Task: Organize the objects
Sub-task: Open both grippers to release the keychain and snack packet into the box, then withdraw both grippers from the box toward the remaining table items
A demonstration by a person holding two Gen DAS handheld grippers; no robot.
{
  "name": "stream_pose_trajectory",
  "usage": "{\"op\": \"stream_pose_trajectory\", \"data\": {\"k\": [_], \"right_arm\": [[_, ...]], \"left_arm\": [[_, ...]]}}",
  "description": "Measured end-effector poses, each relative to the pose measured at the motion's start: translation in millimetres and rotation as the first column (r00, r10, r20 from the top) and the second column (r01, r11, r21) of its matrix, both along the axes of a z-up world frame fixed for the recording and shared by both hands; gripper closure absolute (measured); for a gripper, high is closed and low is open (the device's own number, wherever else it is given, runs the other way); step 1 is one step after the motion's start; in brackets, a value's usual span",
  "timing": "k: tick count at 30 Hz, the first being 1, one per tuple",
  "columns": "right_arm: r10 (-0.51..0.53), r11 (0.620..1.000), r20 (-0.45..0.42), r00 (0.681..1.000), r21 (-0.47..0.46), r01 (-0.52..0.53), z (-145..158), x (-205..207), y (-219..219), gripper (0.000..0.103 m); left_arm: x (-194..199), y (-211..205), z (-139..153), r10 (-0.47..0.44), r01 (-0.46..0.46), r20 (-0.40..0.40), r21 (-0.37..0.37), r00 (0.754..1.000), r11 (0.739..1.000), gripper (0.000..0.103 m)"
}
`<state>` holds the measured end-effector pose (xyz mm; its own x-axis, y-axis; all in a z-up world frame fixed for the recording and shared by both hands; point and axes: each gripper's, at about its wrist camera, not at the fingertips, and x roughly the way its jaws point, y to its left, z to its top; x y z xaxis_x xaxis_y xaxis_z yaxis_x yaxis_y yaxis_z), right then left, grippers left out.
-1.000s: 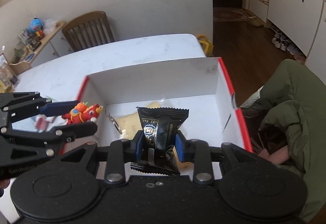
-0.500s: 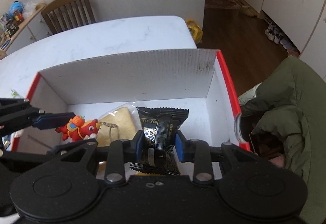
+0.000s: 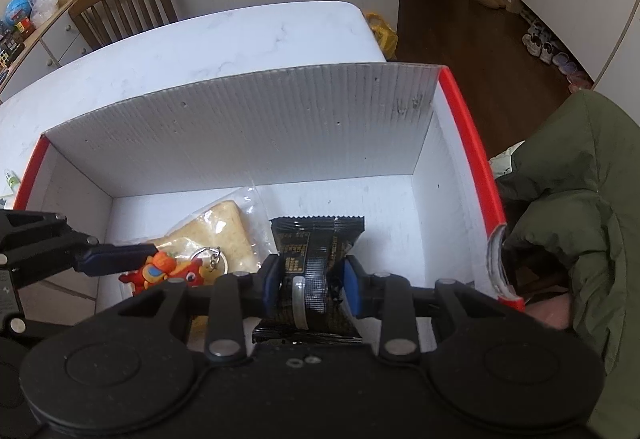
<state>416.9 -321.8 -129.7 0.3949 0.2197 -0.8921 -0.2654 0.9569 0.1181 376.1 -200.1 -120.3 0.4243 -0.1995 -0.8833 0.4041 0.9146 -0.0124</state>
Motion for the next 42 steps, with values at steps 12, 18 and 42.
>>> {"op": "stream_pose_trajectory", "data": {"k": [12, 18, 42], "right_arm": [[-0.003, 1.0, 0.005, 1.0, 0.019, 0.003, 6.1, -5.8, -6.0, 0.066], [0.018, 0.998, 0.025, 1.0, 0.053, -0.02, 16.0, -14.1, -8.6, 0.065], [0.103, 0.975, 0.226, 0.969, 0.169, -0.143, 82.4, -102.9, 1.8, 0.041]], "left_arm": [[-6.1, 0.3, 7.4, -0.01, 0.01, 0.007, -0.009, 1.0, 1.0, 0.035], [-20.3, 9.0, 20.4, 0.02, -0.018, 0.049, -0.045, 0.999, 0.999, 0.035], [-134.3, 75.9, 97.7, 0.118, -0.06, 0.272, -0.21, 0.955, 0.976, 0.035]]}}
